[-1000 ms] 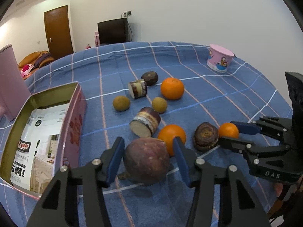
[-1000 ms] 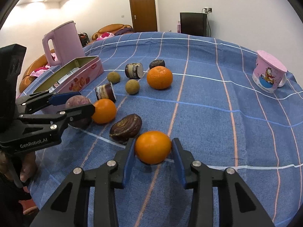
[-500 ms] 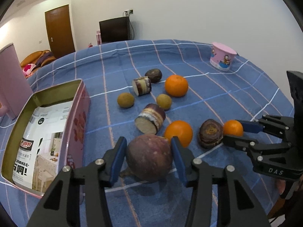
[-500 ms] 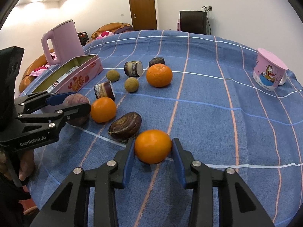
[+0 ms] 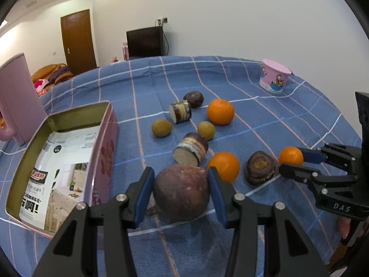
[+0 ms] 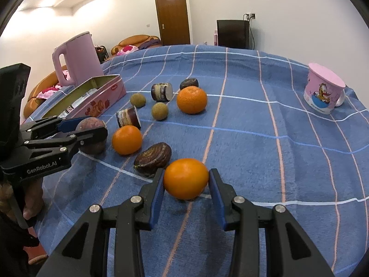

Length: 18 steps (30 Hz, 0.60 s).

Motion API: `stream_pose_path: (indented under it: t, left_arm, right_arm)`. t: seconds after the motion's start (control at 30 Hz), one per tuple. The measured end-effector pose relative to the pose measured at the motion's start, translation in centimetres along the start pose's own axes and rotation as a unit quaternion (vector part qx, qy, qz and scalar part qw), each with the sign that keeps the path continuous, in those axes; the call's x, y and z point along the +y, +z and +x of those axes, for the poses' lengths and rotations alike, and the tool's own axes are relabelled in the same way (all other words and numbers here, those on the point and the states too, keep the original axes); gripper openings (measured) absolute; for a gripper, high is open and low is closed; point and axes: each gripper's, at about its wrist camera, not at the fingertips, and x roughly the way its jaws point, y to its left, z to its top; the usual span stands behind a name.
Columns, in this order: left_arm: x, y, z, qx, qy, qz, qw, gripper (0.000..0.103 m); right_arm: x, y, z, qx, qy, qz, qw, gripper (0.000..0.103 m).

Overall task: Organize fruits
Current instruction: 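Lift the purple fruit with left gripper while right gripper lifts the orange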

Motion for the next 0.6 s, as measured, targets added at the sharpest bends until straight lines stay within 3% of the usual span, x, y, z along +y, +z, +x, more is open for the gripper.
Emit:
stream_pose_path:
  t: [0.6]
  left_arm:
    - [0.3, -0.1, -2.1, -0.058, 0.014, -0.003, 0.9982, 0.049]
  right_arm:
    - [1.1, 0.7, -2.4, -0.072, 0.000, -0.020, 0.997, 0.040]
